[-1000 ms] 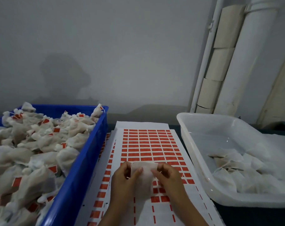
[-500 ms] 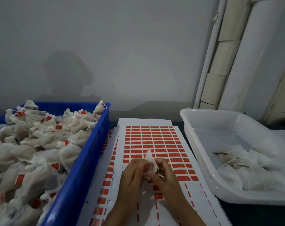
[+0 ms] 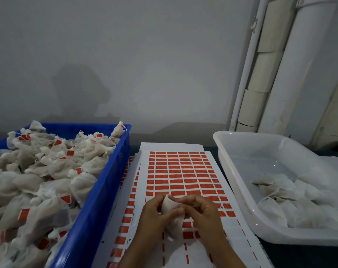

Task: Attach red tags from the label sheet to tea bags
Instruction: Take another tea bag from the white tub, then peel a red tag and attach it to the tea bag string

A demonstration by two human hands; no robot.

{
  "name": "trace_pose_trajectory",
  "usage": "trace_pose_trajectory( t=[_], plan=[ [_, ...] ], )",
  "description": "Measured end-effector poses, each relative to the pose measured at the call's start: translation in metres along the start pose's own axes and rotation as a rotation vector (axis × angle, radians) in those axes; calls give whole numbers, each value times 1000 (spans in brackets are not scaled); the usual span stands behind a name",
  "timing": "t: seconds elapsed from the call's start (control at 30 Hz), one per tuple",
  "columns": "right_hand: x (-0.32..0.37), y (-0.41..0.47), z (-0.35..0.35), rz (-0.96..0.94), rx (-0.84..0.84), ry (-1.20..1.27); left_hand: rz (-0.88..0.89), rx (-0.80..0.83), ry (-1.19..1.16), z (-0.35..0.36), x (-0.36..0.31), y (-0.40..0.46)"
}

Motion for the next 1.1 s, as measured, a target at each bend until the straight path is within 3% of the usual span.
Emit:
trace_pose_trajectory(
  t=[0.27, 0.5, 0.83, 0.97, 1.1],
  plan=[
    [-6, 1, -10, 36, -65, -152, -4, -156, -93, -6, -1, -1],
    [-5, -1, -4, -45, -12, -288, 96, -62, 67, -1, -6, -3],
    [-2, -1, -5, -82, -53, -380, 74, -119, -41, -2, -4, -1],
    [-2, -2, -1, -36, 27, -368, 60, -117, -73, 0, -4, -1],
    [-4, -8, 7, -114, 44, -472, 86, -107, -62, 1, -3, -2]
  ],
)
Point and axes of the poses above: each hand's wrist, its own y-axis towards the middle knuckle, its own z-axis out of the palm, x = y × z, the point moved 2 cm from there along y, towards the middle knuckle, and after that the axes turned 3 degrees about y, right-handed, at the moved point
